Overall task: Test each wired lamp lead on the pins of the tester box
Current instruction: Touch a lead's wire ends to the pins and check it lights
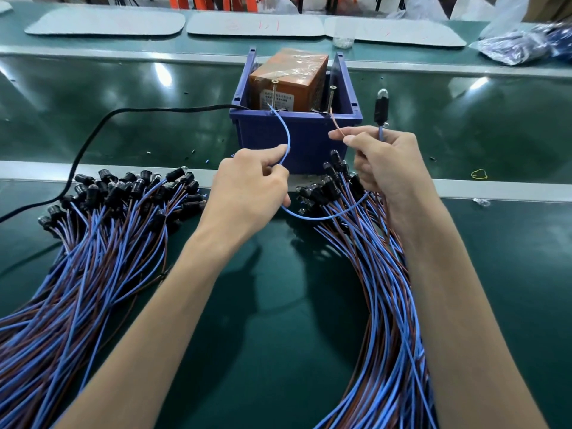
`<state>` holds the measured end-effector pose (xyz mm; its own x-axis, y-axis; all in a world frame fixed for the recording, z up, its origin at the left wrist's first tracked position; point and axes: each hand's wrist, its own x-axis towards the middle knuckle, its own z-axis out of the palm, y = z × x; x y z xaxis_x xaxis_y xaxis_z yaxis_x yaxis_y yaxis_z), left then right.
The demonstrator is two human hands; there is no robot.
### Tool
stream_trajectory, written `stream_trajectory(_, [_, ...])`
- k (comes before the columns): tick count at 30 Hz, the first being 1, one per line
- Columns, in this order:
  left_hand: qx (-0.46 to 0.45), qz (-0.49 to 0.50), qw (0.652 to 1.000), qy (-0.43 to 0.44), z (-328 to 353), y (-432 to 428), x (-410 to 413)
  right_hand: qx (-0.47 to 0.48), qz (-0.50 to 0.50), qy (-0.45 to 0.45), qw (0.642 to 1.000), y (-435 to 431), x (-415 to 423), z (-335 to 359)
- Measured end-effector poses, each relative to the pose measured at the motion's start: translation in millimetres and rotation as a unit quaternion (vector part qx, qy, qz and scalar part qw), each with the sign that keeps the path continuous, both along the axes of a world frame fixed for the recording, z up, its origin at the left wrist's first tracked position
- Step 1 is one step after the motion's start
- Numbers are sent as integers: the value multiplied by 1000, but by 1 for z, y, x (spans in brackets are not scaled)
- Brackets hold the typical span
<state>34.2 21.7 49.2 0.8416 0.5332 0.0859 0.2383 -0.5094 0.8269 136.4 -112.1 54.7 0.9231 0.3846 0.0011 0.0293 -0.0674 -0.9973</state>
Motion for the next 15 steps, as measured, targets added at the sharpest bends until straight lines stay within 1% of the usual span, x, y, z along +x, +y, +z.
stream_trajectory(10, [1,-15,1000,-3,2,-1,-1,0,10,-4,1000,-2,-3,4])
stream_trajectory(15, [16,-26,999,-12,2,-2,-2,6,18,-13,1000,-2,-4,4])
